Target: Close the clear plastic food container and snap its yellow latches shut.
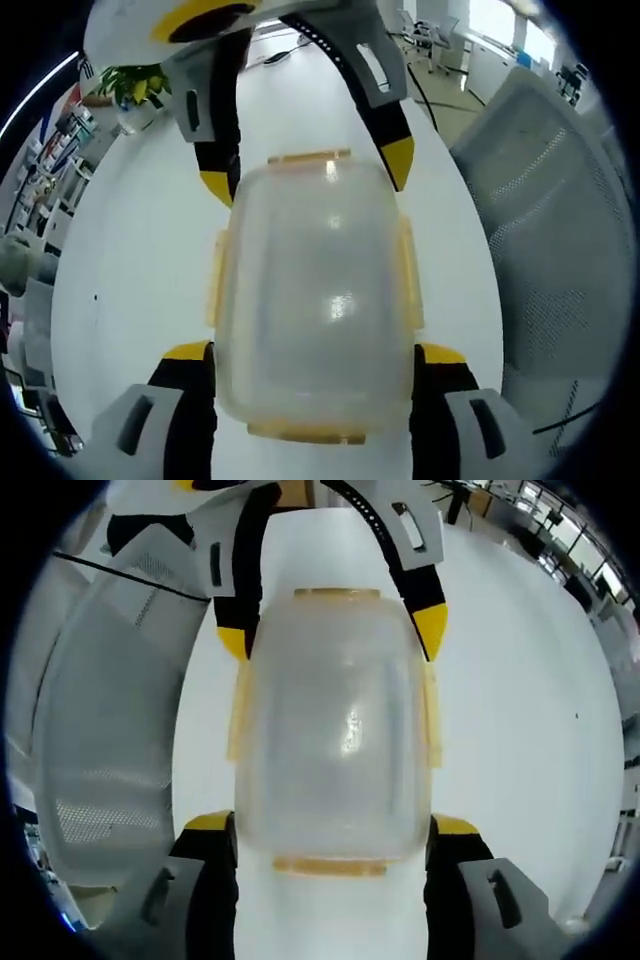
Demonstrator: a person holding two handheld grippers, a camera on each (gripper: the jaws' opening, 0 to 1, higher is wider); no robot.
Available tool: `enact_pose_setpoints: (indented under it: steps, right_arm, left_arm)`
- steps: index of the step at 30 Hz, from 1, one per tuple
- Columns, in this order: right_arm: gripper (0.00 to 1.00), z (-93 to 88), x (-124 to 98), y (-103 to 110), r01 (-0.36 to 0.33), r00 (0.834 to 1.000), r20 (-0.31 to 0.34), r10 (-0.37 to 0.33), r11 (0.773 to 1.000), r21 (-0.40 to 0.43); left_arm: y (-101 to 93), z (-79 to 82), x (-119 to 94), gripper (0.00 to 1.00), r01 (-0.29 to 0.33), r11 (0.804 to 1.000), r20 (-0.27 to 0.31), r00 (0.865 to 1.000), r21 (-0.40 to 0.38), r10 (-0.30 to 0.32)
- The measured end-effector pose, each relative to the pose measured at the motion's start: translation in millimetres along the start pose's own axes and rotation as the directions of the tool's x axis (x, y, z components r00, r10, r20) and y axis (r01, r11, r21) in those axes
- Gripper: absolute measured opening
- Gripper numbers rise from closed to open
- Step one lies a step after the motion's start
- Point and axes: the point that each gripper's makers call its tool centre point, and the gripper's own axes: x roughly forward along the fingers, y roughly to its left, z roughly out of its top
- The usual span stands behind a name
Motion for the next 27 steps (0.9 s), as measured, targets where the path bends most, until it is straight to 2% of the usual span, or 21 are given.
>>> enact_pose_setpoints:
  steps: [4, 12, 27]
  right_arm:
    - [0.74, 0.6, 1, -1, -0.012, 1.000, 0.003, 0.012, 1.000, -0.008]
    - [0.74, 4.3, 1, -12, -0.009, 1.000, 0.011, 0.009, 1.000, -0.008]
    - [0.74, 12.0, -1, -46, 0.014, 0.999, 0.039, -0.014, 1.000, 0.009]
  left_arm:
    - [0.3, -0.7, 1, 0.78, 0.018, 1.000, -0.004, 1.000, 0.003, -0.018]
    - [10.5, -4.8, 2, 0.79, 0.011, 1.000, -0.018, 1.000, 0.011, -0.011]
    - [46.9, -13.5, 5, 0.79, 0.010, 0.999, -0.023, 1.000, 0.034, -0.010]
